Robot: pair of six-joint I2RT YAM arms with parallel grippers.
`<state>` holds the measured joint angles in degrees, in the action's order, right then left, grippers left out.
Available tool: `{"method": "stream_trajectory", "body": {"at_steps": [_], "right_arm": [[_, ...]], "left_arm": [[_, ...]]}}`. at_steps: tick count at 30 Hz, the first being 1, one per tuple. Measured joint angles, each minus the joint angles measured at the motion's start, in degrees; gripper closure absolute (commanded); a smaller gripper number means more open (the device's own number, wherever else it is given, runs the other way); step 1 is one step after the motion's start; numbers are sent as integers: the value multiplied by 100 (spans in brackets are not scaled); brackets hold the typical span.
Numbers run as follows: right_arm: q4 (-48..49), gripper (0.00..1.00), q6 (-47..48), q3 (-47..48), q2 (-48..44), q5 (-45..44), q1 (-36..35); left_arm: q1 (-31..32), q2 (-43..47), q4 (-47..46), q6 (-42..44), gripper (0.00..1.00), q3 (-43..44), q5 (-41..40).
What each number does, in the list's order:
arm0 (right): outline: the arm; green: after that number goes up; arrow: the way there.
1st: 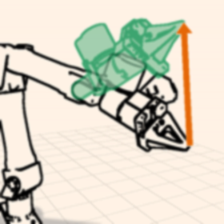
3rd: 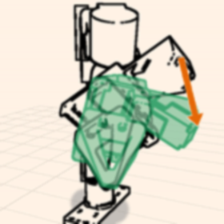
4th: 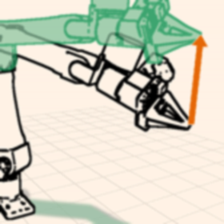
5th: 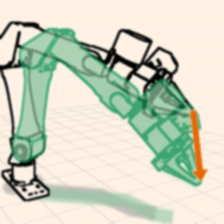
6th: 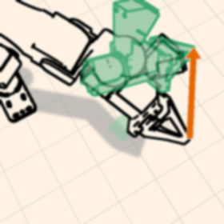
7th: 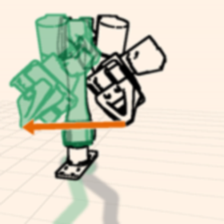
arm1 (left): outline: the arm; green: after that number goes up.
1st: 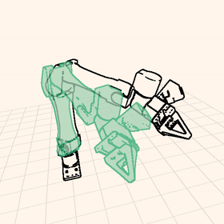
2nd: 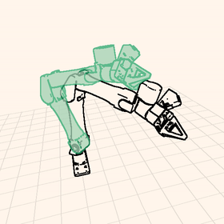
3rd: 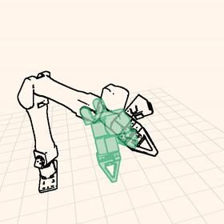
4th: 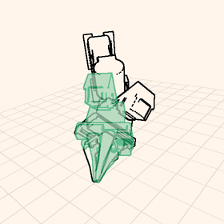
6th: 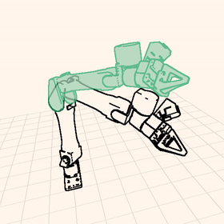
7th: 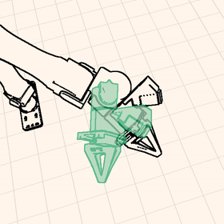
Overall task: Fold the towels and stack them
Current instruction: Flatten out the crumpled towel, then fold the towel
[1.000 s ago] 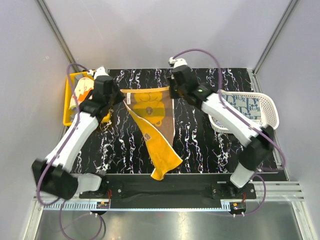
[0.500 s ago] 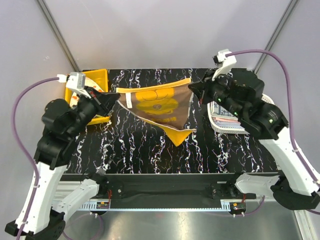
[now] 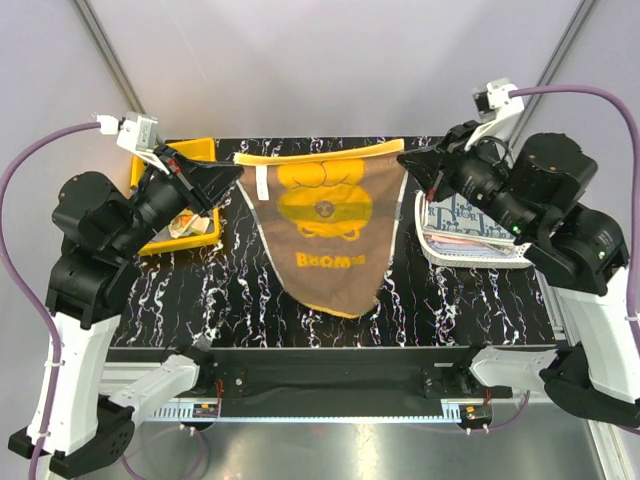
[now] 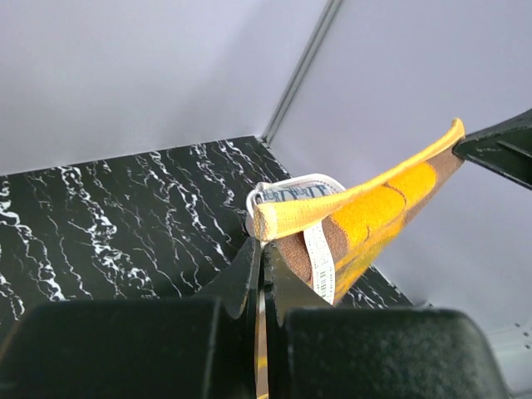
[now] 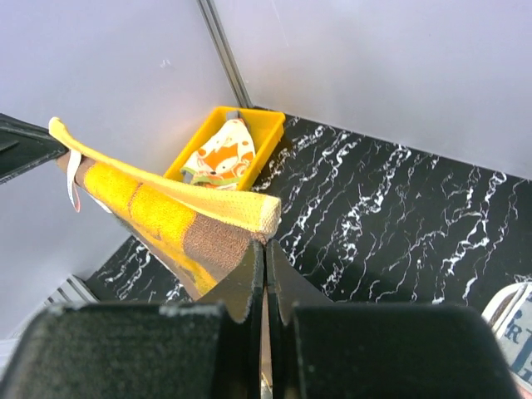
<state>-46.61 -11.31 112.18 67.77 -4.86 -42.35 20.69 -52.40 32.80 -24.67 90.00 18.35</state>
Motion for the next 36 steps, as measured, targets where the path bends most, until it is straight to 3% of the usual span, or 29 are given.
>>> {"method": "stream_trajectory", "body": {"at_steps": [9,12,18,24,27,31,36], "right_arm": [[-42,100,98,448,549,-378,50],[39,100,116,433,1067,-201,621],[654,100,72,562,3180,527,1917],[1342,100,-214,1335,5906,1298,2551],[1475,100,-317,1897,6933,1506,2697],[1674,100,-396,1982,7276,1659,2774],[2251,100,-470,1596,6990,1801,2776]], "left_arm": [[-127,-640,271,-278,100,748,9],[-463,-1285,142,-459,100,776,79],[-1137,-3884,-756,-791,100,1119,455],[-1471,-7165,-857,-881,100,2942,608],[-1480,-8220,-833,-881,100,3829,608],[-1480,-8336,-942,-879,100,3676,605],[-1532,-7823,-1460,-820,100,2736,540]]}}
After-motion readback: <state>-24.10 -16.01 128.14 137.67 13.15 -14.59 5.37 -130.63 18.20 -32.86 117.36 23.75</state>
